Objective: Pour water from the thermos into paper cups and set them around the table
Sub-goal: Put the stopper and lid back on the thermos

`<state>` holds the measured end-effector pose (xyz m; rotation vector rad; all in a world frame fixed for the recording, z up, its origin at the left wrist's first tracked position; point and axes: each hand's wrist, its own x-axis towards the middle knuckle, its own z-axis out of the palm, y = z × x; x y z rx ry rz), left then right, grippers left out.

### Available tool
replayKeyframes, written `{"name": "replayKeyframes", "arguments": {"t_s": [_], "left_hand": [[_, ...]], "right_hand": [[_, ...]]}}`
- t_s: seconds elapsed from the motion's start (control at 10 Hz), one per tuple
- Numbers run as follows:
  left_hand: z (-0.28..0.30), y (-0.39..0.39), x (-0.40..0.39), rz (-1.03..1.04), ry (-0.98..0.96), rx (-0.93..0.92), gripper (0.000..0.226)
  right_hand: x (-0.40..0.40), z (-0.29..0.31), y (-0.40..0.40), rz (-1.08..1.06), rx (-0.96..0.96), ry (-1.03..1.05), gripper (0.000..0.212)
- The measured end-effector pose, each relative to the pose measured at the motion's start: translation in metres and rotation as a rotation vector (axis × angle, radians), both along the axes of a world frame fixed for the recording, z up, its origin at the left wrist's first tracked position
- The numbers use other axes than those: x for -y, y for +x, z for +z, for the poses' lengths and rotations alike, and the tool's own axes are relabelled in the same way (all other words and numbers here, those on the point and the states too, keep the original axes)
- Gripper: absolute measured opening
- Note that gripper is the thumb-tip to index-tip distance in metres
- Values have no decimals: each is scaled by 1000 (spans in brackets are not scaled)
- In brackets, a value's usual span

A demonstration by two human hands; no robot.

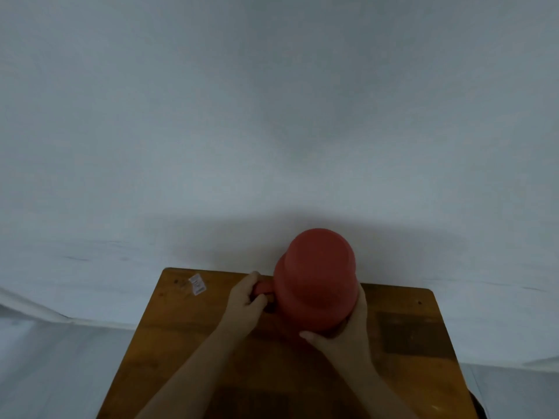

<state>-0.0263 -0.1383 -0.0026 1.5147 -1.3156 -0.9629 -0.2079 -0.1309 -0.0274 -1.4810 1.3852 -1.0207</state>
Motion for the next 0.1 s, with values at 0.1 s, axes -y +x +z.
{"name": "replayKeyframes", "arguments": {"t_s": [0.1], "left_hand": [[1,2,-13,-50,79,59,34]], "right_hand": [[-3,20,-15,30,-32,20,106]]}}
